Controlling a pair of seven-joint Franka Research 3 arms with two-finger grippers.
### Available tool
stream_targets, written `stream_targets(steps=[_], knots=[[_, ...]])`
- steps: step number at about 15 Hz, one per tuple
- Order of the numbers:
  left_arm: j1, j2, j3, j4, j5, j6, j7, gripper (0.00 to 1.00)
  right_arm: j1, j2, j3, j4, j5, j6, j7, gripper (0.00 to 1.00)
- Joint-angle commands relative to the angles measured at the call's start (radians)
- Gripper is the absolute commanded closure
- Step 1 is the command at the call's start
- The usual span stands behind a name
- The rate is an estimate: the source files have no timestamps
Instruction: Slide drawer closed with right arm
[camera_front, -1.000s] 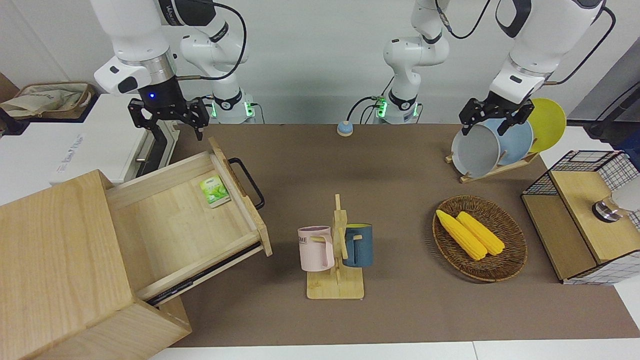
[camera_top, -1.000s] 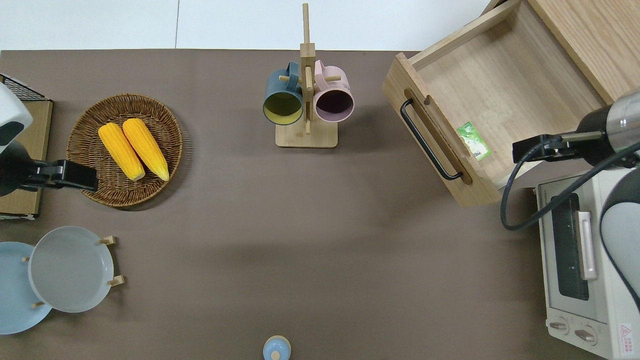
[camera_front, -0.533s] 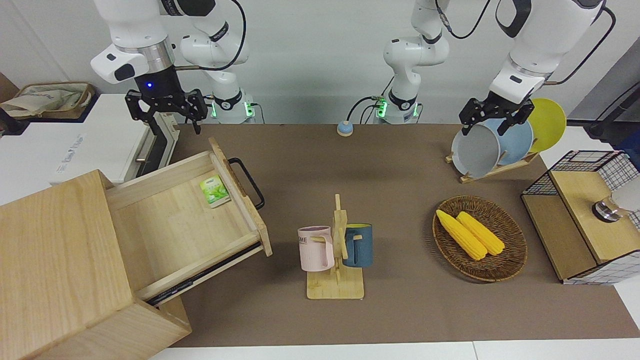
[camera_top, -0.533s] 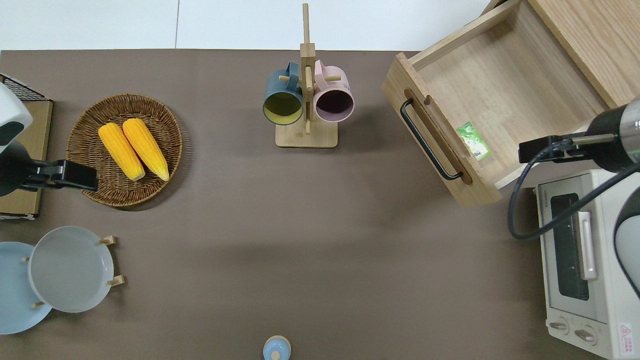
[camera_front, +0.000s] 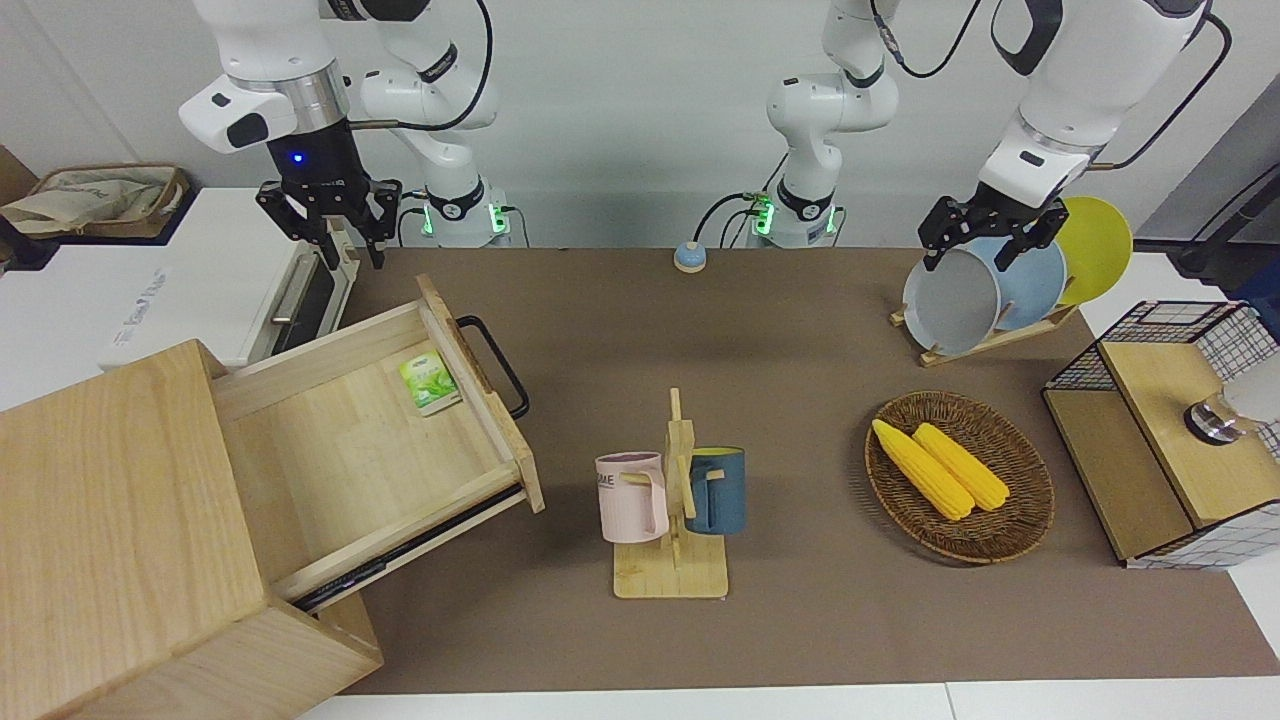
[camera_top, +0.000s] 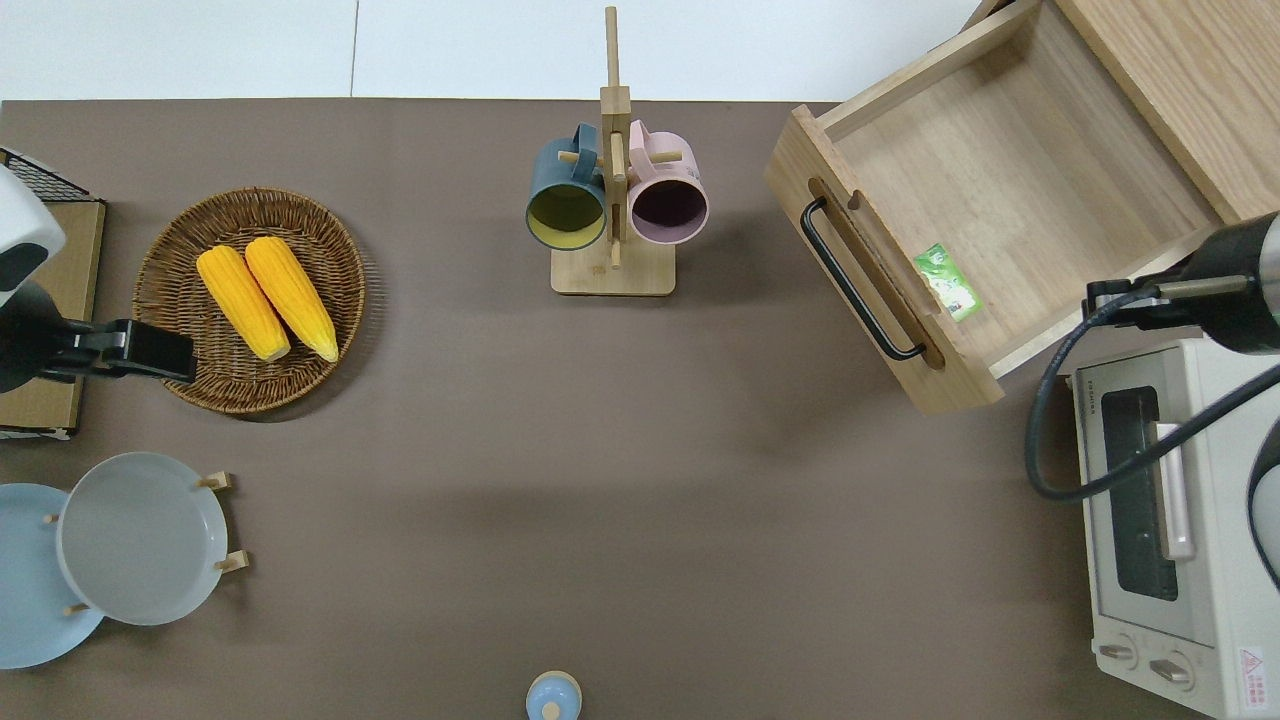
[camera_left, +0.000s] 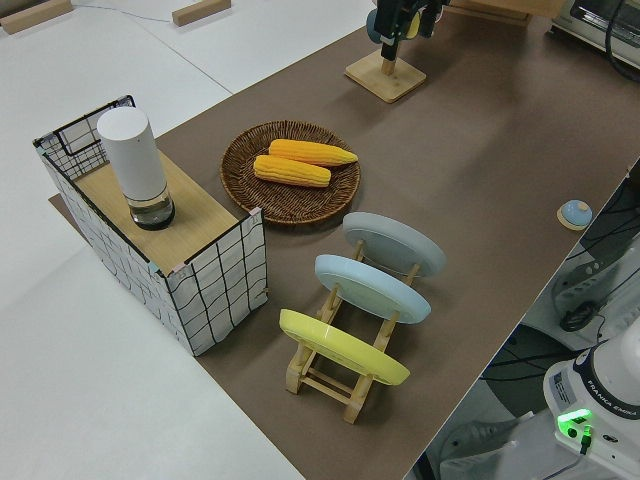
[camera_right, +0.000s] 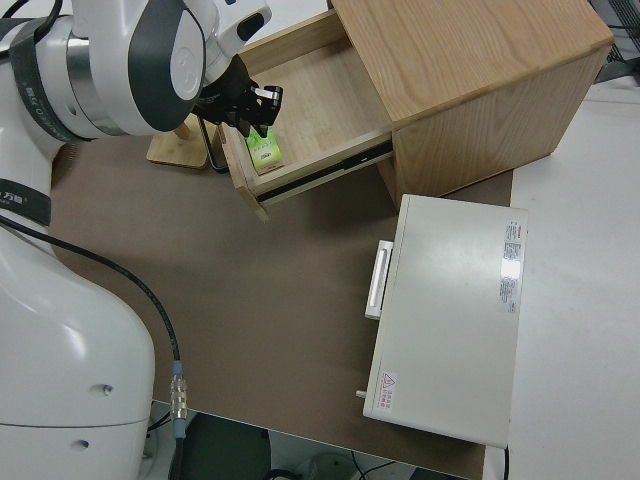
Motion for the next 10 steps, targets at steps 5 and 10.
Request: stream_targets(steps=[5,10], knots=[[0.004,0.011,-0.006,0.024,0.017,-0.02,0.01,0.01,0.002,-0.014,0.05,0.042,-0.005,-0.008,0.067,1.0],[0.004,0.011,-0.006,0.024,0.017,-0.02,0.01,0.01,0.048,-0.012,0.133,0.042,-0.017,0.005,0.3,1.0]])
